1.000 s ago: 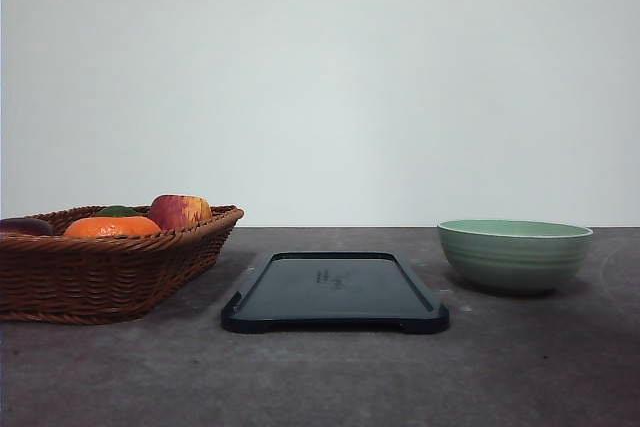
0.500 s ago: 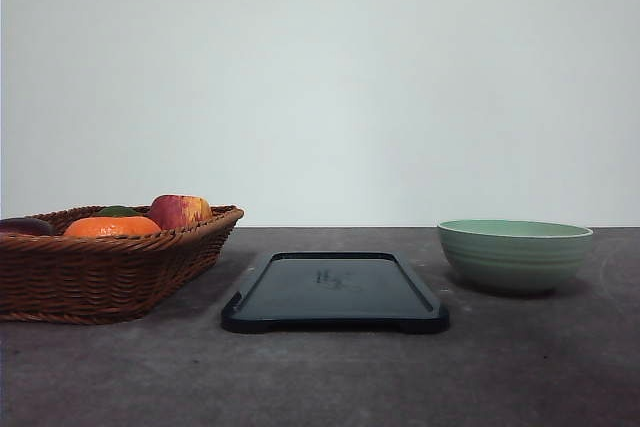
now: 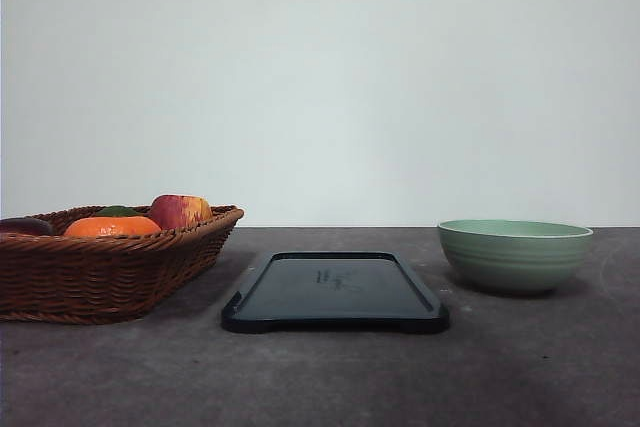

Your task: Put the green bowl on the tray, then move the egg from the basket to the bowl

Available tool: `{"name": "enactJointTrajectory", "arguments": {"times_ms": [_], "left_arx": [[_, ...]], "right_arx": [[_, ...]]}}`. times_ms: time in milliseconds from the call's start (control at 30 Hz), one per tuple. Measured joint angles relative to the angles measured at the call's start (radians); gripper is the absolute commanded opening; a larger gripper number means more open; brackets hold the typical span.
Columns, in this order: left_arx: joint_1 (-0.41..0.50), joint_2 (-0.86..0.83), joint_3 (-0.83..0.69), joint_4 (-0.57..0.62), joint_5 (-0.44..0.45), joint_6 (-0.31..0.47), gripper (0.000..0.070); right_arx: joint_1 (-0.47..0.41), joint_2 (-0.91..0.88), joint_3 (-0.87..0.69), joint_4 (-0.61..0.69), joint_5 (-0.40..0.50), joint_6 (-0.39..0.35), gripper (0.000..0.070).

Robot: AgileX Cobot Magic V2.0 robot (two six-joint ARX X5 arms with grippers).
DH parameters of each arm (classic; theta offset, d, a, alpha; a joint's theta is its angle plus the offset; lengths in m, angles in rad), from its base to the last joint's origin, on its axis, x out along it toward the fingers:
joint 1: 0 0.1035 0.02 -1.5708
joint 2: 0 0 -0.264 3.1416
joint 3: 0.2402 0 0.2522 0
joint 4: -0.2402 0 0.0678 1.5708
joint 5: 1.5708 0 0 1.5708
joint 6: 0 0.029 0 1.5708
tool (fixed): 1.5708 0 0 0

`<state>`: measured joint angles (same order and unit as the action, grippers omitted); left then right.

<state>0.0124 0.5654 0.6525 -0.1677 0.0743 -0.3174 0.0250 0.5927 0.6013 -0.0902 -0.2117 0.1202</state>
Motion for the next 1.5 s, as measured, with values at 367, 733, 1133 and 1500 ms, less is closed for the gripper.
{"name": "enactJointTrajectory", "arguments": {"times_ms": [367, 733, 1133, 1500], "left_arx": [[-0.008, 0.312, 0.191, -0.140, 0.191, 0.085, 0.0000], [-0.078, 0.483, 0.288, -0.295, 0.193, 0.275, 0.0000], [-0.096, 0.492, 0.289, -0.299, 0.193, 0.299, 0.0284], [-0.096, 0.492, 0.289, -0.299, 0.193, 0.298, 0.0283]], "right_arx": [[0.020, 0.270, 0.108, -0.114, -0.084, -0.011, 0.0007], [0.028, 0.441, 0.189, -0.266, -0.103, -0.019, 0.0007], [0.028, 0.451, 0.190, -0.292, -0.103, -0.038, 0.0366], [0.028, 0.578, 0.429, -0.595, -0.086, -0.033, 0.0336]]}}
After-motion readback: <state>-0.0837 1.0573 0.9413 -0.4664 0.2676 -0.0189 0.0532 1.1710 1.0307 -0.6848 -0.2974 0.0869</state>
